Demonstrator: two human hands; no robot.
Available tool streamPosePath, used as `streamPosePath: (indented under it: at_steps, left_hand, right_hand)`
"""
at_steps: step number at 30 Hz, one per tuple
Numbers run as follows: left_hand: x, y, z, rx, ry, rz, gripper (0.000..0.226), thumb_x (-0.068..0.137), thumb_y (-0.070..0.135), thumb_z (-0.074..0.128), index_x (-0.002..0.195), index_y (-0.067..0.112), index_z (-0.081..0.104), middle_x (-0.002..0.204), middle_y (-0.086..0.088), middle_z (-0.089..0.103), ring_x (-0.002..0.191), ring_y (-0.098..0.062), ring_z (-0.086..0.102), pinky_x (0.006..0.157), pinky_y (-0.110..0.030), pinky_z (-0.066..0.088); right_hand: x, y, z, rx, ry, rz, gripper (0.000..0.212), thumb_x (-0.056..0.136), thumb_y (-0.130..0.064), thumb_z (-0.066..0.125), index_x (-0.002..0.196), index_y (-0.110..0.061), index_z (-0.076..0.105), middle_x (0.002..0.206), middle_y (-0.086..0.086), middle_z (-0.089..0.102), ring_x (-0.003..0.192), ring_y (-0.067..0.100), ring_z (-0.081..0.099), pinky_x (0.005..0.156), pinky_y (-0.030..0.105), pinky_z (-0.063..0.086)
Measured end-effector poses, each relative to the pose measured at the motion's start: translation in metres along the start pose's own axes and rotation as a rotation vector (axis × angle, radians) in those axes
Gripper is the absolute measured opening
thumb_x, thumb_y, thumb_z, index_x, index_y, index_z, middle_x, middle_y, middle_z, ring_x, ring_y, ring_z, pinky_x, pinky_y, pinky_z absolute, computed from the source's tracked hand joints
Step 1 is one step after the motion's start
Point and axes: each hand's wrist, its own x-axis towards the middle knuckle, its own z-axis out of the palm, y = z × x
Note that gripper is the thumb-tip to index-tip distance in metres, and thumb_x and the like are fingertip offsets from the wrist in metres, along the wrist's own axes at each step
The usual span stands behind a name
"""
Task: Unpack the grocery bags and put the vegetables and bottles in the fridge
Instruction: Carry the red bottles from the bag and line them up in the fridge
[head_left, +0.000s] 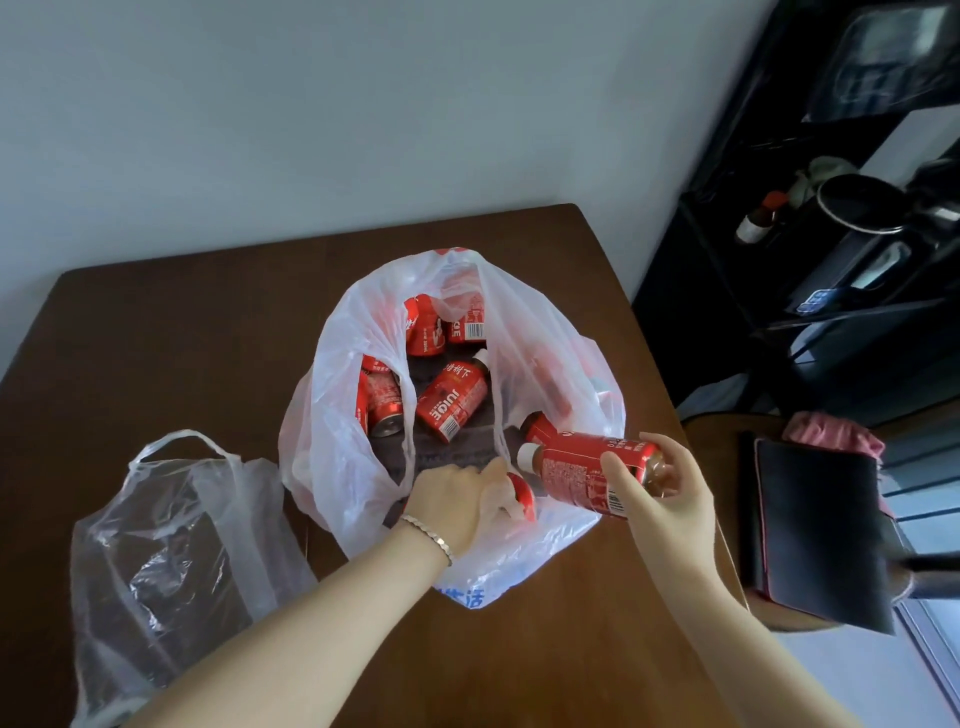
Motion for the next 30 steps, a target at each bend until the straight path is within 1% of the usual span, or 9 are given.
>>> streamPosePath:
  at_steps: [4, 7, 10, 12, 14, 16, 19, 25, 30]
  left_hand:
    - [0.0, 0.002, -0.012, 0.01, -0.111, -0.077, 0.043, 0.098, 0.022, 0.043, 0.138, 0.011, 0.031, 0.122, -0.01, 0.061, 0.112, -0.027, 0.059, 0.091, -0.031, 0.046]
    - [0.001, 0.001, -0.023, 0.023, -0.158, -0.131, 0.038, 0.095, 0.017, 0.048, 0.131, 0.01, 0.036, 0.119, -0.01, 0.062, 0.109, -0.028, 0.06, 0.087, -0.032, 0.047]
    - [0.001, -0.005, -0.051, -0.003, -0.12, -0.173, 0.031, 0.094, 0.01, 0.043, 0.125, 0.01, 0.039, 0.113, -0.011, 0.063, 0.101, -0.03, 0.063, 0.08, -0.036, 0.048]
    - [-0.003, -0.012, -0.078, -0.094, -0.017, -0.218, 0.024, 0.095, 0.022, 0.042, 0.116, 0.01, 0.043, 0.103, -0.01, 0.064, 0.092, -0.029, 0.063, 0.071, -0.033, 0.046]
    - [-0.011, -0.017, -0.11, -0.162, 0.109, -0.222, 0.033, 0.092, 0.046, 0.045, 0.104, 0.015, 0.042, 0.09, -0.003, 0.061, 0.082, -0.023, 0.063, 0.062, -0.027, 0.043]
    - [-0.019, -0.024, -0.14, -0.183, 0.217, -0.185, 0.04, 0.089, 0.055, 0.046, 0.103, 0.018, 0.042, 0.085, 0.002, 0.056, 0.076, -0.018, 0.059, 0.059, -0.022, 0.04]
    - [-0.029, -0.03, -0.177, -0.18, 0.33, -0.126, 0.04, 0.086, 0.054, 0.051, 0.096, 0.016, 0.043, 0.082, 0.001, 0.053, 0.078, -0.022, 0.059, 0.058, -0.024, 0.035]
    - [-0.034, -0.01, -0.222, -0.124, 0.374, 0.134, 0.043, 0.085, 0.057, 0.05, 0.087, 0.017, 0.033, 0.094, -0.005, 0.063, 0.082, -0.024, 0.059, 0.061, -0.027, 0.034]
    - [-0.054, 0.035, -0.241, -0.131, 0.432, 0.446, 0.04, 0.086, 0.056, 0.05, 0.087, 0.018, 0.038, 0.09, -0.003, 0.063, 0.08, -0.021, 0.06, 0.061, -0.025, 0.038]
  right_hand:
    - [-0.007, -0.002, -0.005, 0.122, 0.03, 0.07, 0.037, 0.081, -0.03, 0.068, 0.112, -0.026, 0.049, 0.103, -0.006, 0.056, 0.088, 0.008, 0.058, 0.07, 0.018, 0.053]
    - [-0.01, -0.005, -0.008, 0.152, 0.039, 0.127, 0.038, 0.081, -0.032, 0.068, 0.114, -0.027, 0.048, 0.108, -0.002, 0.056, 0.087, 0.009, 0.058, 0.068, 0.015, 0.049]
    - [-0.01, -0.013, -0.014, 0.197, 0.049, 0.179, 0.037, 0.083, -0.033, 0.067, 0.113, -0.025, 0.048, 0.109, 0.0, 0.057, 0.09, 0.013, 0.059, 0.073, 0.022, 0.052]
    - [-0.011, -0.023, -0.018, 0.24, 0.063, 0.227, 0.035, 0.084, -0.035, 0.065, 0.113, -0.024, 0.049, 0.109, 0.001, 0.057, 0.092, 0.015, 0.059, 0.077, 0.028, 0.054]
    - [-0.015, -0.035, -0.023, 0.3, 0.081, 0.285, 0.032, 0.085, -0.036, 0.063, 0.11, -0.022, 0.05, 0.107, 0.003, 0.058, 0.095, 0.019, 0.06, 0.083, 0.036, 0.055]
    - [-0.021, -0.048, -0.03, 0.394, 0.091, 0.339, 0.028, 0.085, -0.037, 0.063, 0.106, -0.021, 0.052, 0.105, 0.005, 0.058, 0.099, 0.023, 0.06, 0.087, 0.043, 0.054]
    - [-0.036, -0.067, -0.043, 0.567, 0.116, 0.405, 0.031, 0.084, -0.037, 0.064, 0.106, -0.019, 0.054, 0.106, 0.009, 0.059, 0.098, 0.024, 0.061, 0.079, 0.042, 0.056]
    - [-0.097, -0.097, -0.084, 1.09, 0.225, 0.479, 0.03, 0.085, -0.033, 0.064, 0.108, -0.015, 0.053, 0.105, 0.011, 0.058, 0.095, 0.025, 0.06, 0.07, 0.04, 0.053]
    - [-0.169, -0.092, -0.124, 1.296, 0.306, 0.397, 0.042, 0.076, -0.034, 0.069, 0.11, -0.017, 0.053, 0.112, 0.012, 0.059, 0.103, 0.028, 0.058, 0.069, 0.039, 0.058]
